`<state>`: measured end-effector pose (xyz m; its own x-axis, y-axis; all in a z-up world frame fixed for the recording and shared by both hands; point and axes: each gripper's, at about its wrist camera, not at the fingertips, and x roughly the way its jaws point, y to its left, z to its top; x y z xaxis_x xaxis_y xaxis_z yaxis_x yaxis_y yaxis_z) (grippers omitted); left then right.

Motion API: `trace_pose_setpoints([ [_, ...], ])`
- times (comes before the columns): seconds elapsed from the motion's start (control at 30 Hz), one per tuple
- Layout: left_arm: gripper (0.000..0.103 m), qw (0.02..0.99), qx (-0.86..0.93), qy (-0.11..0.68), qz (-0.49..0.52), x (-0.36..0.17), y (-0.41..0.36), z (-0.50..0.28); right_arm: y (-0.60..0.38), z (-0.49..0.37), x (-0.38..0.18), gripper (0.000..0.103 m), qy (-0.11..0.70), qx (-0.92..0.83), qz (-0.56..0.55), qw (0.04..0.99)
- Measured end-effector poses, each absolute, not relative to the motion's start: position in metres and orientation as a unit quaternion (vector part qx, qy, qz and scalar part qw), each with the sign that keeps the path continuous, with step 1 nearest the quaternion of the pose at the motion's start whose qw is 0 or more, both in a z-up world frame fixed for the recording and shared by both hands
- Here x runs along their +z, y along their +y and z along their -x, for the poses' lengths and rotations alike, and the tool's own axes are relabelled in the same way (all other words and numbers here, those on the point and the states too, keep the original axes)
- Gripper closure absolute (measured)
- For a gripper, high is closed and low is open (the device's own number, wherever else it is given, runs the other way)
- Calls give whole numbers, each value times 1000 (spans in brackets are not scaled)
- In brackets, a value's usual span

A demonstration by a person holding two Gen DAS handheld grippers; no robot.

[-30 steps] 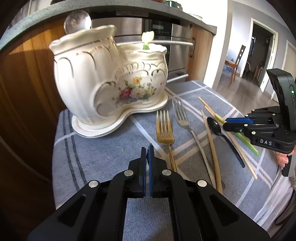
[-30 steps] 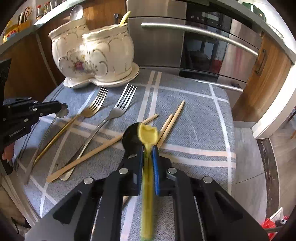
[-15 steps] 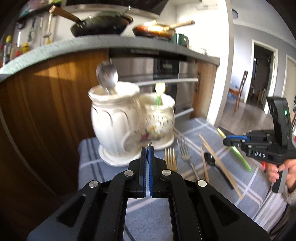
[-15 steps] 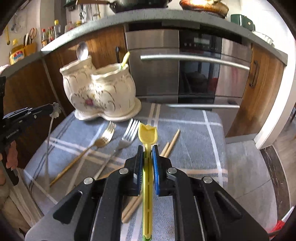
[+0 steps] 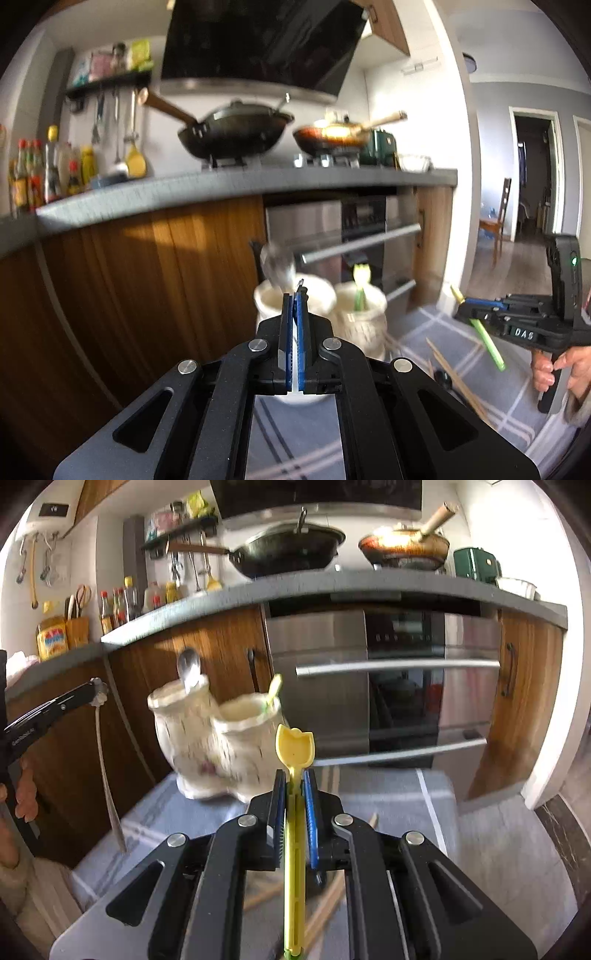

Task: Organize utensils
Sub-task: 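Carry the small spoon to the larger cup while the right tool carries the yellow spatula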

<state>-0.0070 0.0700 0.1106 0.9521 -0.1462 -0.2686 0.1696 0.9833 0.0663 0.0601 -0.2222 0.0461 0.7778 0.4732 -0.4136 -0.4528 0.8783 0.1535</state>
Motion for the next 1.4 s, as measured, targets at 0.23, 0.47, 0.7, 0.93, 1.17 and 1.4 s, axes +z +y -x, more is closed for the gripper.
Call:
trace_pose_setpoints([
  [0.23, 101, 994, -63, 80, -46, 160, 79, -6, -189, -86, 87, 93, 172, 261, -18, 950],
  [0.47, 101, 998, -26, 37, -52, 196, 80, -33, -164, -118, 120, 93, 115, 278, -64, 952],
  [0.7, 101, 999, 0, 21, -49, 194, 77, -57, -150, -149, 119, 93, 92, 257, -95, 957],
  [0.93, 101, 996, 28, 30, -85, 172, 73, -79, -135, -174, 98, 93, 100, 241, -97, 960],
  [1.17, 101, 993, 35, 41, -108, 153, 67, -94, -123, -183, 76, 93, 113, 239, -69, 962],
  [1.4, 101, 988, 25, 58, -138, 135, 57, -99, -120, -177, 64, 93, 126, 247, -41, 960],
])
